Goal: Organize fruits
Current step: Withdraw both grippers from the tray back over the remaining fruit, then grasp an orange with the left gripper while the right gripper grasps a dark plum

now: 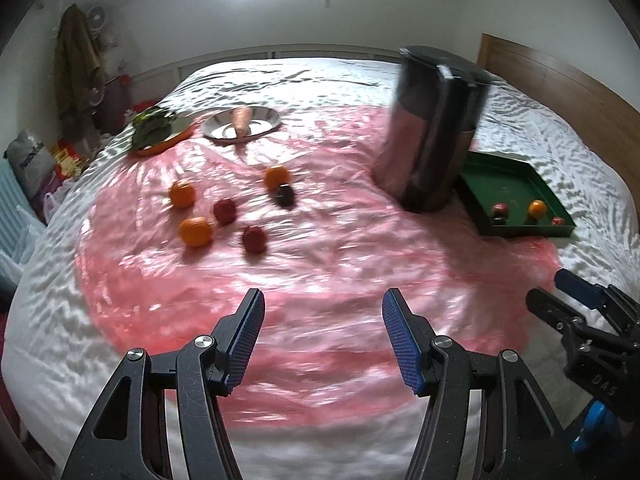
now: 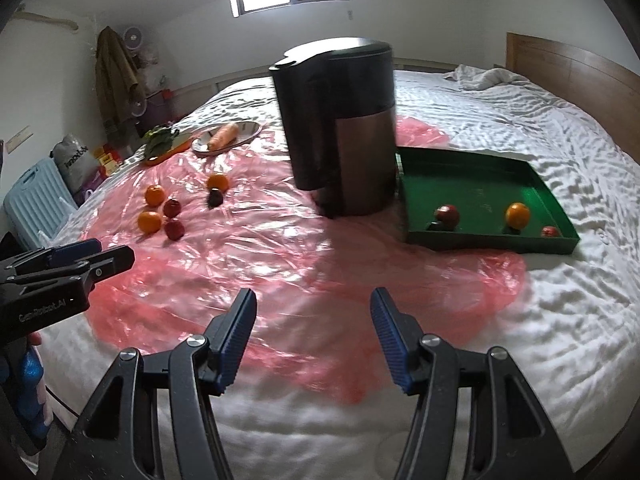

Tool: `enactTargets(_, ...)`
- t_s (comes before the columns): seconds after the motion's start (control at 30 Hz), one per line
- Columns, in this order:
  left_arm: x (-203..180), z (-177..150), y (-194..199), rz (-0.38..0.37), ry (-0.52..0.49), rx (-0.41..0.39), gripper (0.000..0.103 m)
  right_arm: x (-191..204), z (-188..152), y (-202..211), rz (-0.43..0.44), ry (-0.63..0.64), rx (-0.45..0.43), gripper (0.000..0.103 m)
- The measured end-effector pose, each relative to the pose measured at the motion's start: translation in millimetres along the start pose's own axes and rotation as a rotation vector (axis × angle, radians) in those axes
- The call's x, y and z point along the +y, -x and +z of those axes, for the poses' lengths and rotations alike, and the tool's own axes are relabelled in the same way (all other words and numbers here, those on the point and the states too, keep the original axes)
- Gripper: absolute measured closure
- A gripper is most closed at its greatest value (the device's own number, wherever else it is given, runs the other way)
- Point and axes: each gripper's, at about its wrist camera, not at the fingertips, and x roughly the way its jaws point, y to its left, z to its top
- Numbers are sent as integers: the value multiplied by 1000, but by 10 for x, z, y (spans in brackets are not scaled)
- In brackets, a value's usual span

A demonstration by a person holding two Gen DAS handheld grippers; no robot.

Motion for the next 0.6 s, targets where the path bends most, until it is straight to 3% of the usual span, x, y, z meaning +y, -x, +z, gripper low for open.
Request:
enactTargets(0.37,798,-43,-173,103,129,14,48,400,94,-314,103,65,19,0)
enactTargets(0.6,1168,14,-286,127,172,20,48,587,266,-518,136,101,29,0)
